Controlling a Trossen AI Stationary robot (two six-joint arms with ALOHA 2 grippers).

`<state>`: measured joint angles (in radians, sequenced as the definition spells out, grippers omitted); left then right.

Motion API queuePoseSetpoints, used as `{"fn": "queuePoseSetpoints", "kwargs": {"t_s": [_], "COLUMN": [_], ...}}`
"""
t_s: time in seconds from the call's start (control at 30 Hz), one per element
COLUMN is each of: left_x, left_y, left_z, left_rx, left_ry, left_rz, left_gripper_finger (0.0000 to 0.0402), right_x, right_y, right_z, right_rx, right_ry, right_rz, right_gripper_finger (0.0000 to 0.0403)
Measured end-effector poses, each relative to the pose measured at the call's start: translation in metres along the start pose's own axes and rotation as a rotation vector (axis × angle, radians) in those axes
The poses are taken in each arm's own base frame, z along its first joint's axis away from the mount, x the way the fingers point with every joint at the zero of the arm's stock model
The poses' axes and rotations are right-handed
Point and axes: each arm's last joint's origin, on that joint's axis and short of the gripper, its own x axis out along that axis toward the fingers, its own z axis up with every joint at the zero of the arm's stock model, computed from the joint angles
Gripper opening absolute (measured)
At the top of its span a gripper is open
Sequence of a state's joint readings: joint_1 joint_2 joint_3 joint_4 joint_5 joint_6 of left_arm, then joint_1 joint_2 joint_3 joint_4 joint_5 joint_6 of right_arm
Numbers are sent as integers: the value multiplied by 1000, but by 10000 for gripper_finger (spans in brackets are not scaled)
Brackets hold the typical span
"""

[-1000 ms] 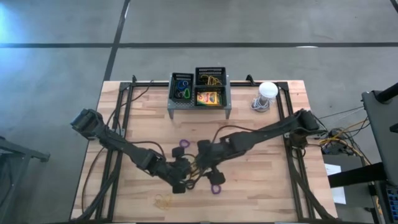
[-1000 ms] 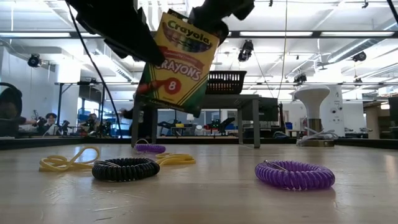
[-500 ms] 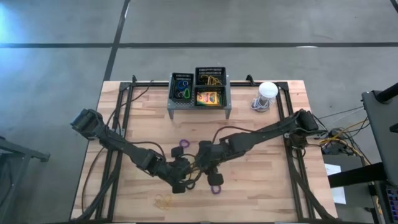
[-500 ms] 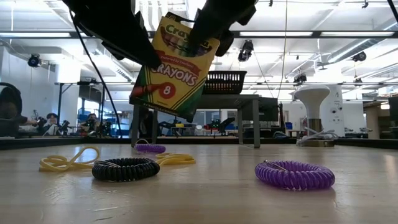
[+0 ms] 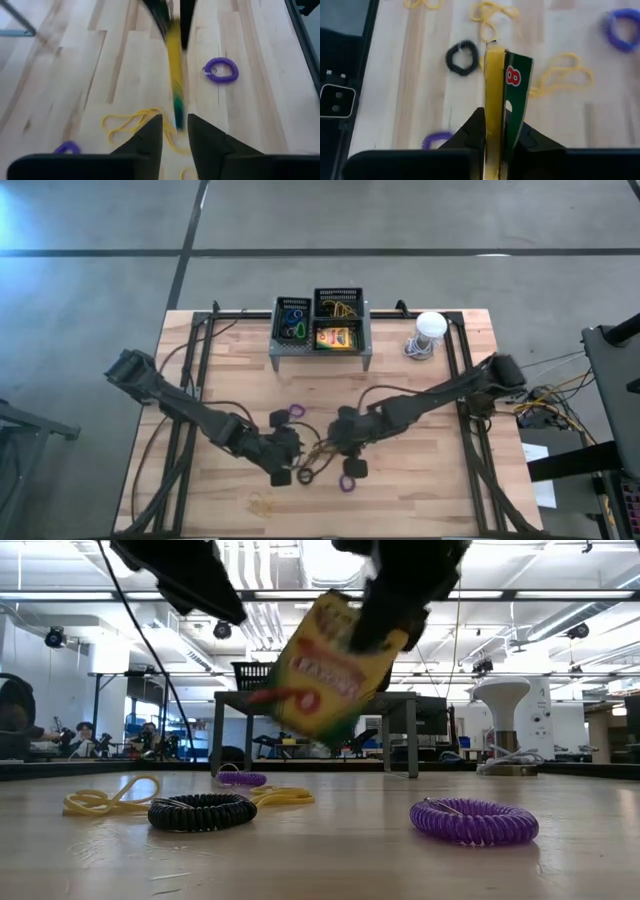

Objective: Pick & Place Office Desk Supplies
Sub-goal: Put the crayon box into the bottom black bin on the shelf

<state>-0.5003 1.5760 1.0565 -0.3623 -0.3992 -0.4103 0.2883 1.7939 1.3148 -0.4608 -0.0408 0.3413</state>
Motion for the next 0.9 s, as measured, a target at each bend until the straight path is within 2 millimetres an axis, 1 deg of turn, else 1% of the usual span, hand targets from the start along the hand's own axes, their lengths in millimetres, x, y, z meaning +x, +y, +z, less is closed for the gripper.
{"fn": "queuePoseSetpoints", "kwargs": {"t_s": [0.13,0.2,0.3,0.4,0.5,0.57,0.77,0.83,0.9], "left_x": [-23,-30,-33,-30,-21,-16,-6,-5,-4], "left_y": [6,7,6,4,3,3,3,4,5], "left_z": [1,0,-4,-8,-14,-19,-33,-37,-40], "left_rx": [-48,-68,-68,-74,-97,-120,-169,-171,-167], "left_ry": [10,-8,-65,-138,-202,-239,-345,-353,-351], "left_rz": [-1,3,53,130,170,161,132,130,138], "left_gripper_finger": [101,101,102,102,102,102,102,102,102], "right_x": [-32,-50,-85,-116,-138,-150,-166,-172,-172], "right_y": [-3,-5,-8,-21,-40,-55,-109,-127,-144], "right_z": [-11,-15,-16,-16,-13,-9,4,7,9], "right_rx": [67,111,174,257,327,368,519,575,637], "right_ry": [-110,-194,-369,-519,-605,-643,-714,-729,-722], "right_rz": [-56,-74,-100,-162,-201,-235,-367,-377,-355], "right_gripper_finger": [37,38,38,38,38,38,38,38,38]}}
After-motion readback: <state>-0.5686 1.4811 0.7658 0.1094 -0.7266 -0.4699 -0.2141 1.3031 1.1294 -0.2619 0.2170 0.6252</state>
